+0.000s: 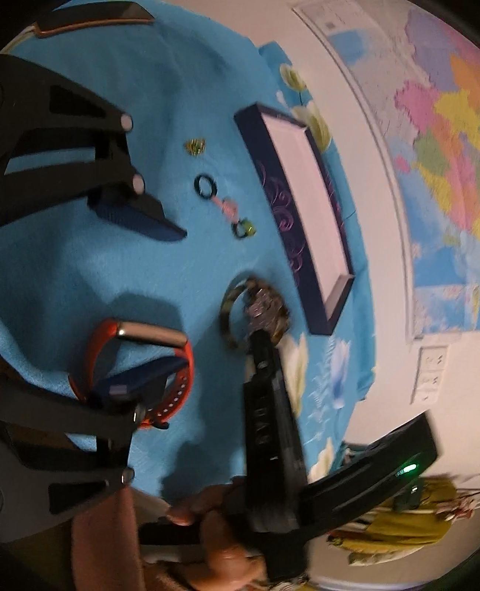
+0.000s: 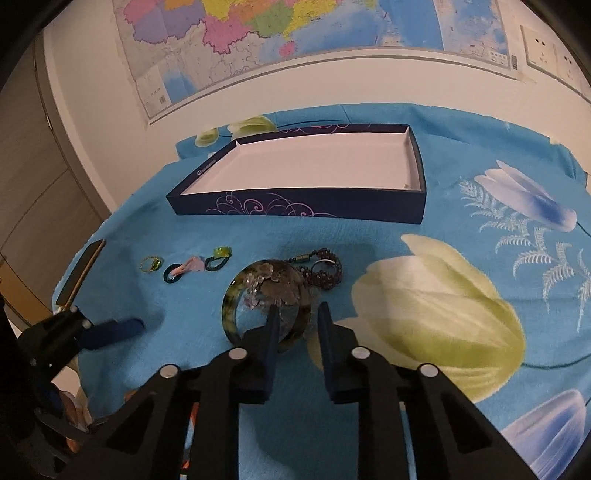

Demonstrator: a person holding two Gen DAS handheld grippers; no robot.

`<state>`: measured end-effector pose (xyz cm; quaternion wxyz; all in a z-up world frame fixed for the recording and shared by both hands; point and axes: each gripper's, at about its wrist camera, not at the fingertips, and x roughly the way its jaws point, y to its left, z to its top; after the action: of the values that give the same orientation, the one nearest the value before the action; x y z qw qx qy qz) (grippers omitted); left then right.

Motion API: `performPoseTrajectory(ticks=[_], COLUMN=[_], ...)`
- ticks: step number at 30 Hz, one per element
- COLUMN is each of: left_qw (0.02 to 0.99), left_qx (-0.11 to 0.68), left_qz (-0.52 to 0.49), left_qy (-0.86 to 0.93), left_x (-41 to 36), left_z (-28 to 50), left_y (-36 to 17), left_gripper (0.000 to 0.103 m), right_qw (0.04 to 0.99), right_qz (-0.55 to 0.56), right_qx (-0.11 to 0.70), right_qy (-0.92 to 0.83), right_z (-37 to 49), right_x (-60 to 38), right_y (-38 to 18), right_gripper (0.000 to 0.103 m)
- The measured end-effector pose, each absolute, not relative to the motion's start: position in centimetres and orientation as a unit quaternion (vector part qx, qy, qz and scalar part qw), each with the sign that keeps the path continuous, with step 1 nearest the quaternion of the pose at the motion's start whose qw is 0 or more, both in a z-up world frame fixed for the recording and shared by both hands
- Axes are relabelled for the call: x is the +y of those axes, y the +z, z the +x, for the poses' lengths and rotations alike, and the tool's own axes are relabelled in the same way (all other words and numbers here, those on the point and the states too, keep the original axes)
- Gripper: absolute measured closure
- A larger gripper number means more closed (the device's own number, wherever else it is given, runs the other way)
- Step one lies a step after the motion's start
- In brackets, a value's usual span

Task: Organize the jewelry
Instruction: 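Grasp the orange watch band with the left gripper while the right grasps the tortoiseshell bangle, then carry both into the white tray and open both grippers to release them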

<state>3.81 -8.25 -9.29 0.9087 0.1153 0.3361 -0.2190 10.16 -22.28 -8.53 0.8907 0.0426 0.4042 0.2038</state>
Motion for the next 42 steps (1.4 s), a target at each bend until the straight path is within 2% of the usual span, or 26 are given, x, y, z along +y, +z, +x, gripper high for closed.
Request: performPoseTrajectory(ticks=[1,3,4,6,17,26,32,42], left_qw=[0.904,0.895,0.894,0.891,0.863,0.886,0.913,0.928], left_qx=[0.344,0.357,0.355,0.353,0.398,0.381,0.347,0.344], left_qz=[0.119,0.119,0.120,0.128,0.034,-0.013,-0.031,-0.030], left_qy=[-0.225,-0.240,-0.244,-0.255,-0.308,-0.263,-0.212,-0.144], left_x=[-8.4,-8.6,-8.6,-8.8,-3.8,0.0,0.9,1.0], left_z=[4.0,4.4,4.5,4.6,10.5,16.2,16.8,20.4], left_y=[-9.6,-10.1,-10.1,-10.0,-8.6,-4.2,-4.0,-2.8], left_gripper=[0.057,0.077,0.079,0.091,0.092,0.092,0.092,0.092], right_qw=[0.890,0.889,0.889,0.887,0.880,0.870,0.881,0.890], right_qz=[0.044,0.051,0.054,0.050,0.079,0.108,0.093,0.072], right_qx=[0.405,0.405,0.405,0.408,0.414,0.428,0.401,0.383], right_qy=[0.205,0.208,0.209,0.210,0.220,0.218,0.233,0.238], right_z=[10.2,10.4,10.6,10.8,13.2,17.4,18.5,23.0], right_x=[-22.4,-22.7,-22.8,-22.9,-23.0,-22.4,-22.3,-22.9], right_y=[-8.4,-8.1,-8.0,-7.9,-5.3,-4.0,-3.7,-2.6], right_gripper=[0.092,0.097,0.097,0.097,0.097,0.097,0.097,0.097])
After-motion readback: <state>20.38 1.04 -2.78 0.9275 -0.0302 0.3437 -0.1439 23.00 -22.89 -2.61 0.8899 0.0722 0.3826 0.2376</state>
